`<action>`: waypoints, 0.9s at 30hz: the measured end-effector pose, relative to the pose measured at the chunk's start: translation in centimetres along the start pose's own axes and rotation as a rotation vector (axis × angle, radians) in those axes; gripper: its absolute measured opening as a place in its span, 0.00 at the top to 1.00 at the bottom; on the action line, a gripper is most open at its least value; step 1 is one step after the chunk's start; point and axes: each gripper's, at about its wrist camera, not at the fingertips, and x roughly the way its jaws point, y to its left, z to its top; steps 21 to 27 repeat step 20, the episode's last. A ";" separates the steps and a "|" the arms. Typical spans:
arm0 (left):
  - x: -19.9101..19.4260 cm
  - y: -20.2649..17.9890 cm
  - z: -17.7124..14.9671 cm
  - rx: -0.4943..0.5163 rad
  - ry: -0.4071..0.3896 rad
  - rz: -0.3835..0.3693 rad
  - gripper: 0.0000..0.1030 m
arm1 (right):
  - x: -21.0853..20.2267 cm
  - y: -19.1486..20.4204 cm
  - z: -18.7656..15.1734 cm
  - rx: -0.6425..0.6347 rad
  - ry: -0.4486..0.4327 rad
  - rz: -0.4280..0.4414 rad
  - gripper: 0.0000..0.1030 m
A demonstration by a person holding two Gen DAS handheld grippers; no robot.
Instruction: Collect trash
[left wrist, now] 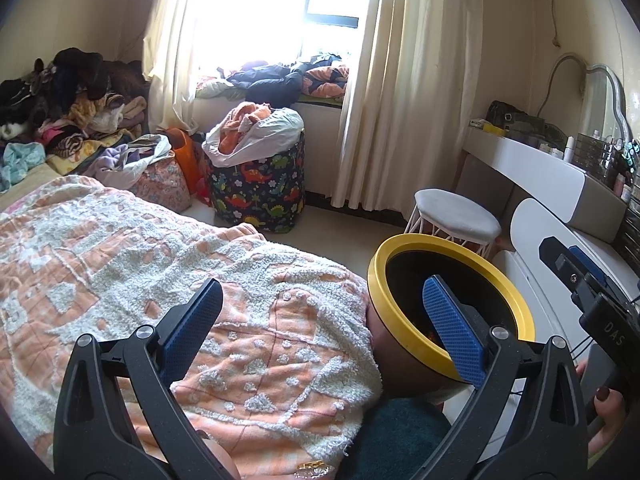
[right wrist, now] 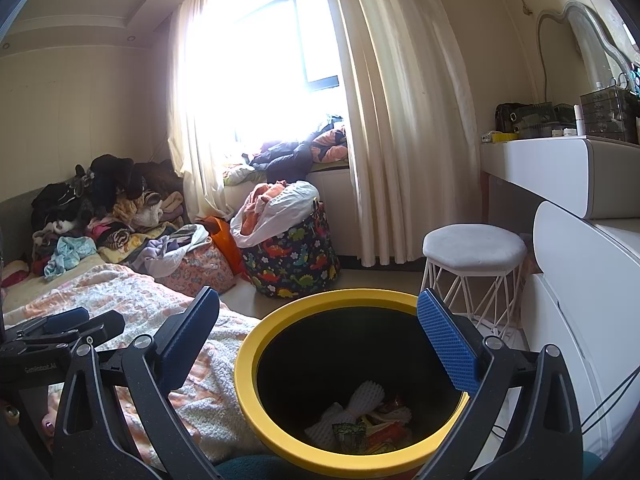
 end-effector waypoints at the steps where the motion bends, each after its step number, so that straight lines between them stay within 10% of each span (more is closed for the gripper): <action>1: 0.0 0.0 -0.1 0.002 0.002 0.006 0.11 | 0.0 0.0 0.0 0.000 -0.002 0.001 0.06; 12: -2.1 5.8 0.4 -0.099 0.013 0.153 0.11 | -0.2 4.8 1.6 -0.034 0.025 0.148 0.06; 16: -5.1 14.5 -0.2 -0.219 0.057 0.352 0.11 | 1.2 12.9 1.7 -0.150 0.119 0.381 0.06; 20: -10.0 25.6 -3.2 -0.311 0.140 0.710 0.11 | 3.3 26.4 -0.9 -0.351 0.339 0.698 0.06; 27: -10.0 25.6 -3.2 -0.311 0.140 0.710 0.11 | 3.3 26.4 -0.9 -0.351 0.339 0.698 0.06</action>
